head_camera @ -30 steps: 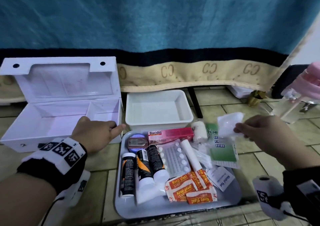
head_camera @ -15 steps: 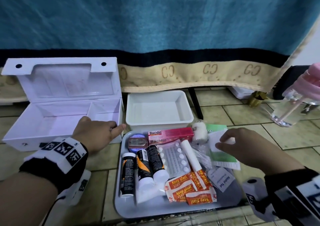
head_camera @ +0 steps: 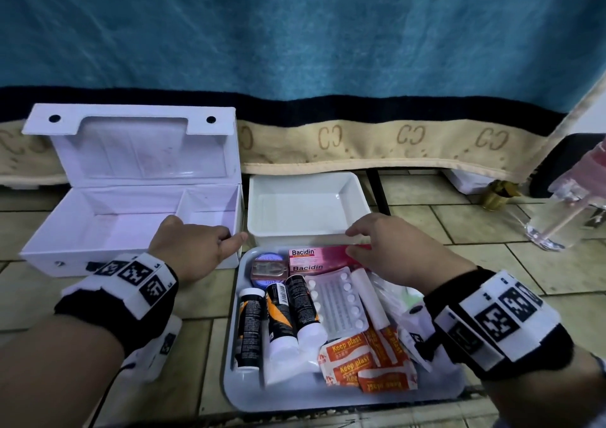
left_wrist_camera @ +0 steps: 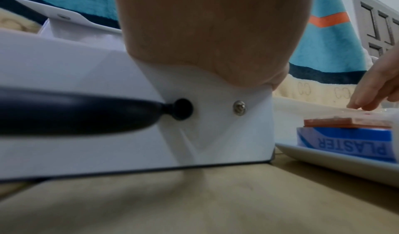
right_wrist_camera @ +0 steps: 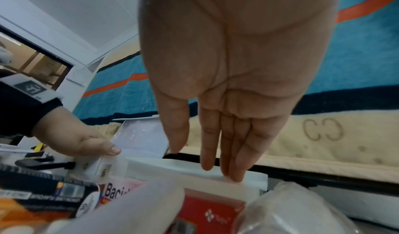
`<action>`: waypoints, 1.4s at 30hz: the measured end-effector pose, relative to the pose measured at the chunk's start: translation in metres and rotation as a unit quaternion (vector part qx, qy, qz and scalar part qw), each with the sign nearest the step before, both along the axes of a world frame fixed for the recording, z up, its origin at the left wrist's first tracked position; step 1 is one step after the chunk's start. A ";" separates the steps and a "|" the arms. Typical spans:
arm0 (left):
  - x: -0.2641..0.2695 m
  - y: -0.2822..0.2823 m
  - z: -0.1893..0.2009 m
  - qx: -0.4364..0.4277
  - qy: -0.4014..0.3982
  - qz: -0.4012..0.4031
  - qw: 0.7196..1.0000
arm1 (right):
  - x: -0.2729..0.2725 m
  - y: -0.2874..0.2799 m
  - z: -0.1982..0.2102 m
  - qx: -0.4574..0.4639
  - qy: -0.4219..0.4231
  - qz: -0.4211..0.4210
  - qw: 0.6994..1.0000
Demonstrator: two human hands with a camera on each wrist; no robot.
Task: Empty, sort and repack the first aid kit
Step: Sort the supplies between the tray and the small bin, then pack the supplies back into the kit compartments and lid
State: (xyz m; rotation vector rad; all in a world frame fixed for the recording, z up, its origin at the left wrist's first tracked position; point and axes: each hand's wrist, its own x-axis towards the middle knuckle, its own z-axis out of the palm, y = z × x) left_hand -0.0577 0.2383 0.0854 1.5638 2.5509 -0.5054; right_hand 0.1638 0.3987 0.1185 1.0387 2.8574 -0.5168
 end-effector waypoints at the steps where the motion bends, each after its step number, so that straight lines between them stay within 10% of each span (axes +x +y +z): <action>1: 0.000 0.000 0.000 0.003 -0.007 0.004 1.000 | 0.000 0.000 -0.001 -0.001 0.004 -0.002 1.000; 7: -0.004 0.001 -0.006 0.058 -0.035 0.018 0.998 | 0.004 -0.025 0.011 -0.026 0.052 0.035 0.998; 14: 0.014 -0.027 0.013 0.323 -0.161 0.019 0.932 | 0.004 -0.078 0.006 -0.051 0.017 0.144 0.988; 22: 0.093 -0.058 -0.001 0.187 -0.222 -0.081 0.954 | 0.004 -0.093 -0.009 -0.036 0.014 0.155 0.987; 42: 0.130 -0.057 -0.015 0.277 -0.271 -0.048 0.920 | 0.033 -0.063 -0.002 -0.158 0.149 0.039 0.975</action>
